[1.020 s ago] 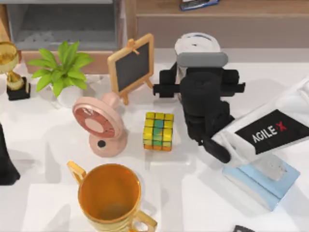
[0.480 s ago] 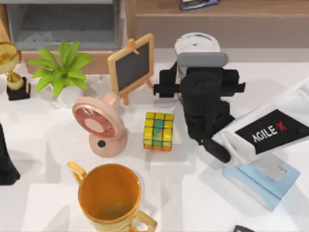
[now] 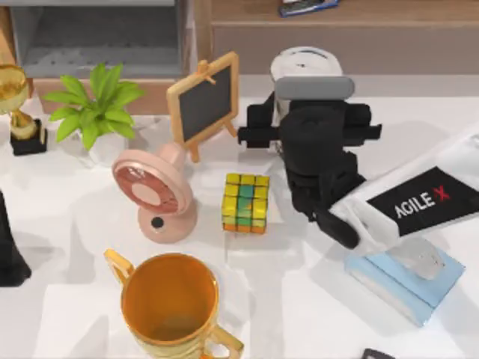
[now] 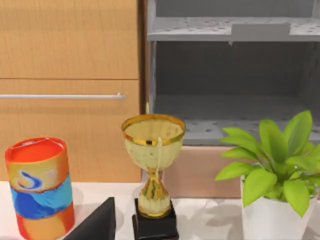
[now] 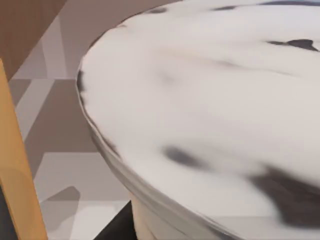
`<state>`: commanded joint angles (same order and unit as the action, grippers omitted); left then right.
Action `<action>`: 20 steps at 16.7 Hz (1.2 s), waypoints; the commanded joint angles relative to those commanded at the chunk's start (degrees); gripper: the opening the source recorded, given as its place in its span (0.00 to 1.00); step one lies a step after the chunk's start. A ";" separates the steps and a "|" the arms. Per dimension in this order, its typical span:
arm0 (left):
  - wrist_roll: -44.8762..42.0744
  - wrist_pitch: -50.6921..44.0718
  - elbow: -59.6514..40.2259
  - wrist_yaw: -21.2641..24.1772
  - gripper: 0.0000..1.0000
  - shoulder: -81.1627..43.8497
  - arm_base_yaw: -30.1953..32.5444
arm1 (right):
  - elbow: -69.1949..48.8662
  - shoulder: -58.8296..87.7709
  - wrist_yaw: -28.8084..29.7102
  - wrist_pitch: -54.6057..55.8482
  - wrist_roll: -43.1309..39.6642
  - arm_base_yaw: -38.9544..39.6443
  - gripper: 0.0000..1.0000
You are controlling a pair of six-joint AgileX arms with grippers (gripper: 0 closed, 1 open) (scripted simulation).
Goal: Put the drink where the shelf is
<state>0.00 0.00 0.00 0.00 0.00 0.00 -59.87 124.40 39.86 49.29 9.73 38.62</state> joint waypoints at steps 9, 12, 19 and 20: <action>0.00 0.00 0.00 0.00 1.00 0.00 0.00 | -2.62 -3.89 -1.20 0.07 -0.15 0.07 0.00; 0.00 0.00 0.00 0.00 1.00 0.00 0.00 | -4.74 -8.34 -3.43 -1.75 -0.72 -0.49 0.00; 0.00 0.00 0.00 0.00 1.00 0.00 0.00 | -9.03 -16.52 -11.39 -10.94 -2.91 -7.22 0.00; 0.00 0.00 0.00 0.00 1.00 0.00 0.00 | -9.56 -17.20 -12.74 -12.62 -3.27 -8.83 0.00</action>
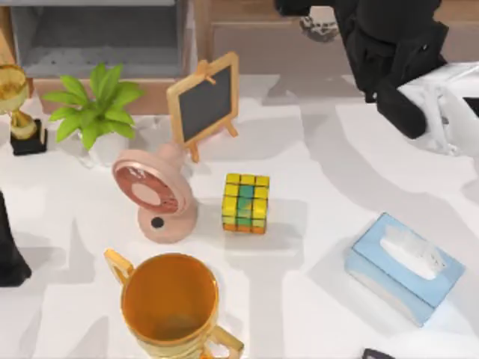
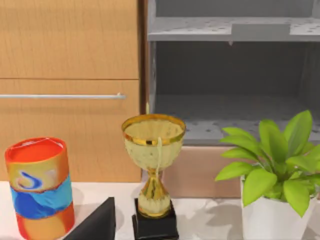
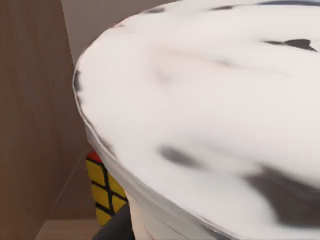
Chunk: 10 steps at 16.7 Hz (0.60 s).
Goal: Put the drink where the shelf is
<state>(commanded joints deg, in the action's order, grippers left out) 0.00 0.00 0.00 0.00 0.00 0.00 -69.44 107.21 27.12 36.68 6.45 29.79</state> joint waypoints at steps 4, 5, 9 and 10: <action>0.00 0.00 0.00 0.00 1.00 0.00 0.00 | -2.03 -1.91 -5.67 -7.03 -1.44 -7.20 0.00; 0.00 0.00 0.00 0.00 1.00 0.00 0.00 | -2.53 -2.27 -7.11 -8.79 -1.80 -9.07 0.00; 0.00 0.00 0.00 0.00 1.00 0.00 0.00 | -4.54 -3.42 -12.63 -15.41 -3.12 -16.26 0.00; 0.00 0.00 0.00 0.00 1.00 0.00 0.00 | -5.02 -3.66 -13.91 -16.92 -3.43 -17.91 0.00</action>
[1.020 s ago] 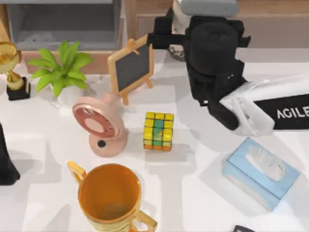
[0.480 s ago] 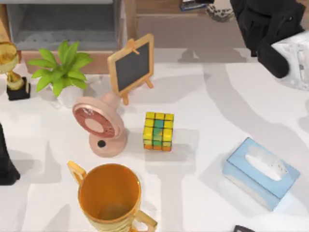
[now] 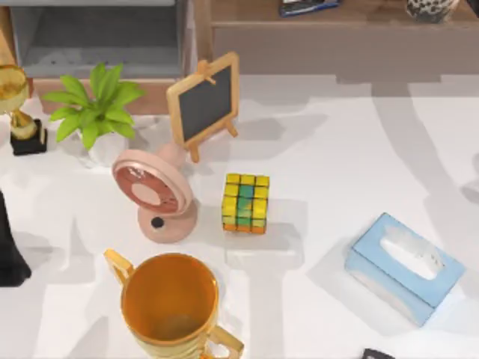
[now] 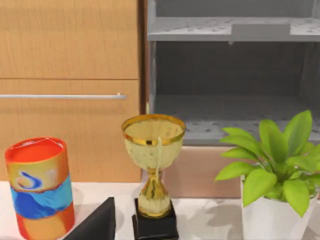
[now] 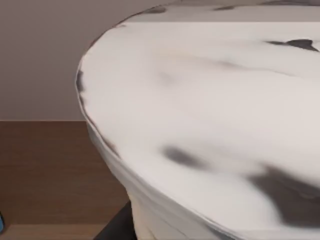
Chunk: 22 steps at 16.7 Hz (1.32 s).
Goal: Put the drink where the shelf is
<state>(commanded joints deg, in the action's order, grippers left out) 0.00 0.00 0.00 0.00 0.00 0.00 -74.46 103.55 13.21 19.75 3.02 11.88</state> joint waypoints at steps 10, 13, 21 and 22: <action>0.00 0.00 0.00 0.00 1.00 0.00 0.00 | -4.12 -2.20 -7.67 -7.99 -1.86 -8.05 0.00; 0.00 0.00 0.00 0.00 1.00 0.00 0.00 | -4.12 -2.20 -7.67 -7.99 -1.86 -8.05 0.00; 0.00 0.00 0.00 0.00 1.00 0.00 0.00 | -6.30 3.31 -7.79 -5.34 -1.77 -8.21 0.00; 0.00 0.00 0.00 0.00 1.00 0.00 0.00 | -6.97 4.17 -7.85 -4.54 -1.90 -8.29 0.00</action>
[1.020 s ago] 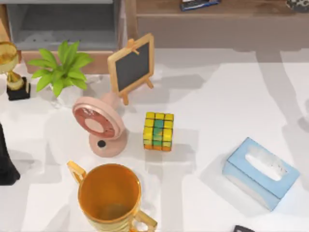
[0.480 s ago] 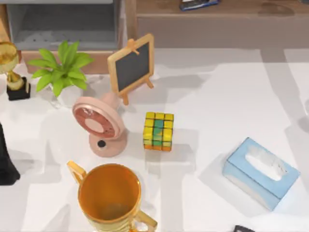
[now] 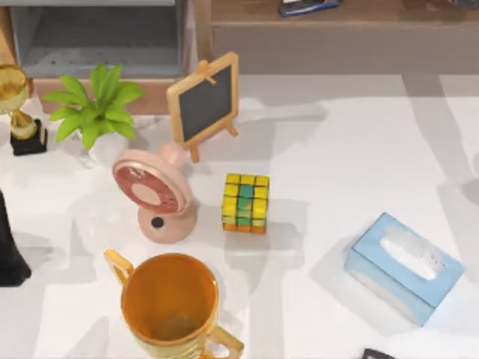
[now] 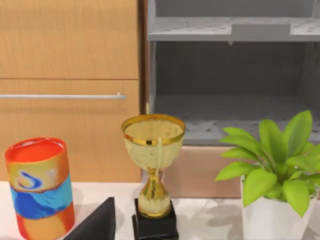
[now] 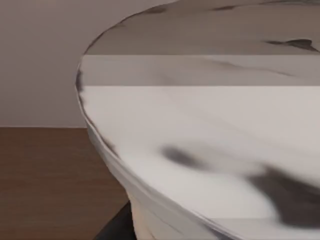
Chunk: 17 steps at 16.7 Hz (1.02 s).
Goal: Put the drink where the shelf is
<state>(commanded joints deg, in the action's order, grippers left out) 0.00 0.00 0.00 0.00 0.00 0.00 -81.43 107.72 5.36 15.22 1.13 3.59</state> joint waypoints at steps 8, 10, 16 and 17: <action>0.00 0.00 0.00 0.00 1.00 0.00 0.00 | -1.40 2.95 -0.14 1.63 -0.07 -0.23 0.08; 0.00 0.00 0.00 0.00 1.00 0.00 0.00 | -1.40 2.95 -0.14 1.63 -0.07 -0.23 0.23; 0.00 0.00 0.00 0.00 1.00 0.00 0.00 | -1.40 2.95 -0.14 1.63 -0.07 -0.23 0.68; 0.00 0.00 0.00 0.00 1.00 0.00 0.00 | -1.40 2.95 -0.14 1.63 -0.07 -0.23 0.75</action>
<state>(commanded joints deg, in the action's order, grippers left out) 0.00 0.00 0.00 0.00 0.00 0.00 -82.83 110.67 5.22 16.85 1.06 3.36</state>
